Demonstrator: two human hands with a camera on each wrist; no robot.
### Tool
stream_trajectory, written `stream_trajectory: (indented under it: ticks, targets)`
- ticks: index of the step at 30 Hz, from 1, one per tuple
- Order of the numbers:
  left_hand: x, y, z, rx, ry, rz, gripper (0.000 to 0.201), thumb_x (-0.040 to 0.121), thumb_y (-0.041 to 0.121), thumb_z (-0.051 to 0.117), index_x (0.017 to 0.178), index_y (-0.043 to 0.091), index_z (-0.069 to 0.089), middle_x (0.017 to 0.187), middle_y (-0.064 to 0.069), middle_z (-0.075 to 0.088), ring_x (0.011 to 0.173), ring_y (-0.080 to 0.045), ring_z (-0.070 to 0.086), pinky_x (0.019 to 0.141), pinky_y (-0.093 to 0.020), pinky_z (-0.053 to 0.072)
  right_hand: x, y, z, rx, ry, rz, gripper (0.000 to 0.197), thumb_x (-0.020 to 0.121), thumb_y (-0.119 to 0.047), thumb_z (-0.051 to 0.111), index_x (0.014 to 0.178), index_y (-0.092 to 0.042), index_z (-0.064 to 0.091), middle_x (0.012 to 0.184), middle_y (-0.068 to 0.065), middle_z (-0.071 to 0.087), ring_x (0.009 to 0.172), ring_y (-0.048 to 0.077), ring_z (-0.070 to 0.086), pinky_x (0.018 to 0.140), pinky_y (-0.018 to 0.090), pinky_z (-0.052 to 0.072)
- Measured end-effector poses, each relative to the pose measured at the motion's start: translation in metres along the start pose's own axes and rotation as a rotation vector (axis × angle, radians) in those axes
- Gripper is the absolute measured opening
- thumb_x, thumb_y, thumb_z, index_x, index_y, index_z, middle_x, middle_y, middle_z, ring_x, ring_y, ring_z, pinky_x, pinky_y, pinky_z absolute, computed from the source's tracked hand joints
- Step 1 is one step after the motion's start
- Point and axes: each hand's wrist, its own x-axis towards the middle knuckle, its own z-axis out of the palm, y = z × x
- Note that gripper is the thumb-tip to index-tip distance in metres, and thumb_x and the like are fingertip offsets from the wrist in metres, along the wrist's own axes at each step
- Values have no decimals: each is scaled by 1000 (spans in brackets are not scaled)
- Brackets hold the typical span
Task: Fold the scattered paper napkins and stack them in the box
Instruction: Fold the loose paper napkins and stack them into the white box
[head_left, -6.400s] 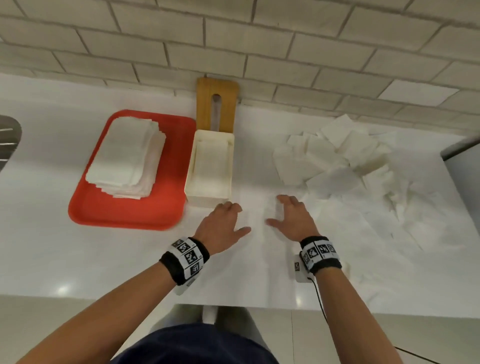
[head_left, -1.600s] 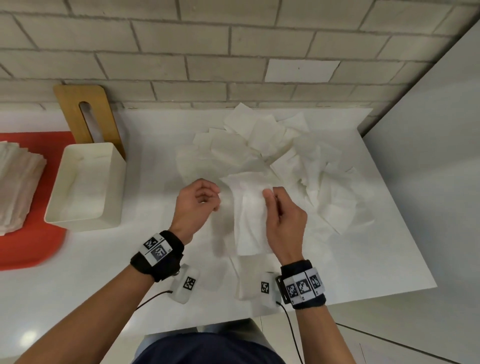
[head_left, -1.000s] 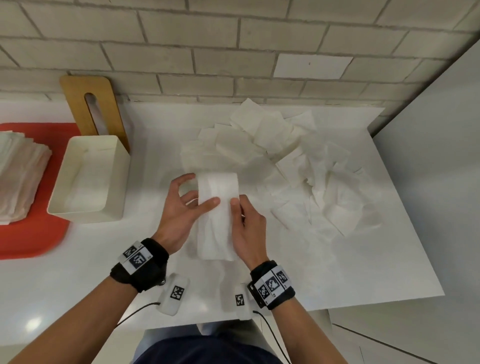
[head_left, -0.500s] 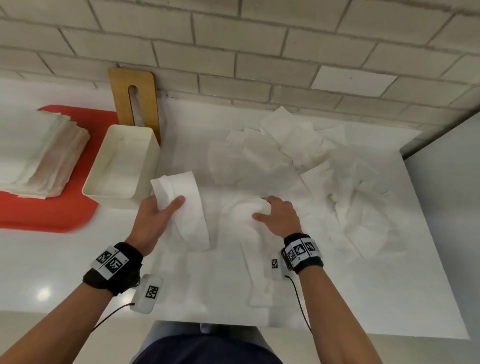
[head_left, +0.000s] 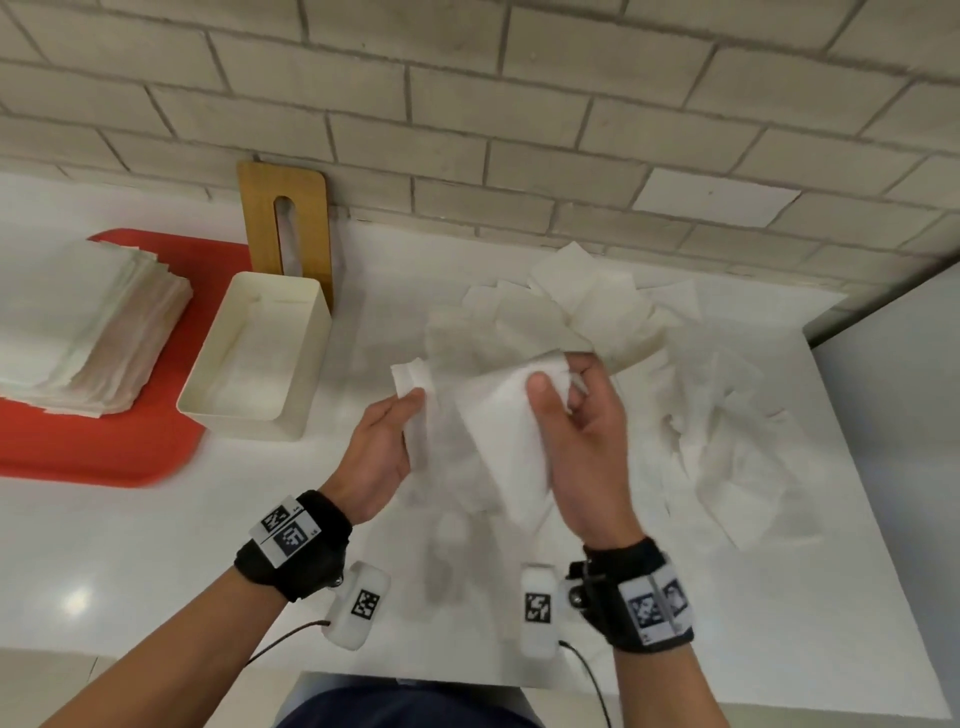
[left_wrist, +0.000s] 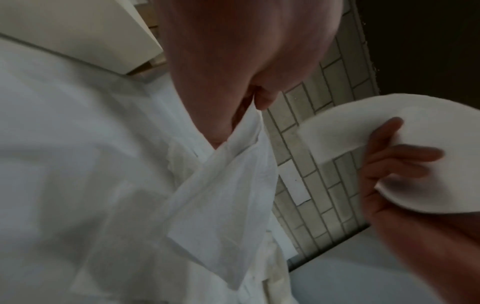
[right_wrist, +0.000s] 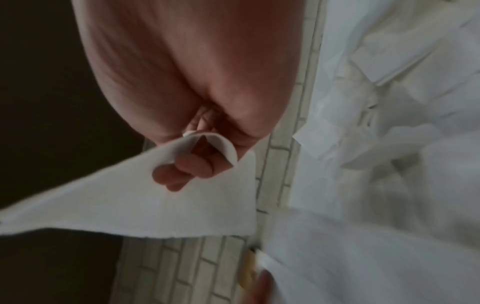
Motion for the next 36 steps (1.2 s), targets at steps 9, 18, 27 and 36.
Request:
stream_trajectory:
  ticks: [9, 18, 27, 36]
  targets:
    - [-4, 3, -5, -29, -11, -5, 44, 114, 32, 42, 139, 4, 66, 134, -22, 72, 126, -40, 68, 111, -54, 51, -31, 83, 31, -360, 17, 193, 12, 105, -28, 67, 117, -25, 66, 100, -18, 76, 91, 2, 71, 75, 17, 54]
    - [-8, -8, -21, 117, 86, 127, 35, 113, 32, 50, 136, 12, 67, 129, -12, 76, 121, -32, 72, 111, -59, 52, -25, 76, 52, -470, -145, 183, 13, 108, -35, 62, 111, -22, 61, 77, -11, 70, 67, -1, 65, 60, 11, 45]
    - [-11, -14, -64, 385, 221, 269, 32, 112, 29, 55, 143, 25, 60, 130, 7, 75, 123, -13, 70, 111, -46, 53, 61, 134, -6, -1382, -834, 31, 77, 78, -62, 84, 141, -31, 51, 138, 1, 62, 132, 28, 45, 112, 44, 36]
    - [-11, -8, -61, 207, 399, 244, 35, 115, 41, 42, 134, 24, 66, 119, 4, 79, 117, -22, 73, 107, -52, 56, 50, 105, -23, -709, -380, -217, 14, 98, -22, 79, 110, -25, 84, 93, -5, 68, 85, 10, 68, 79, 29, 55]
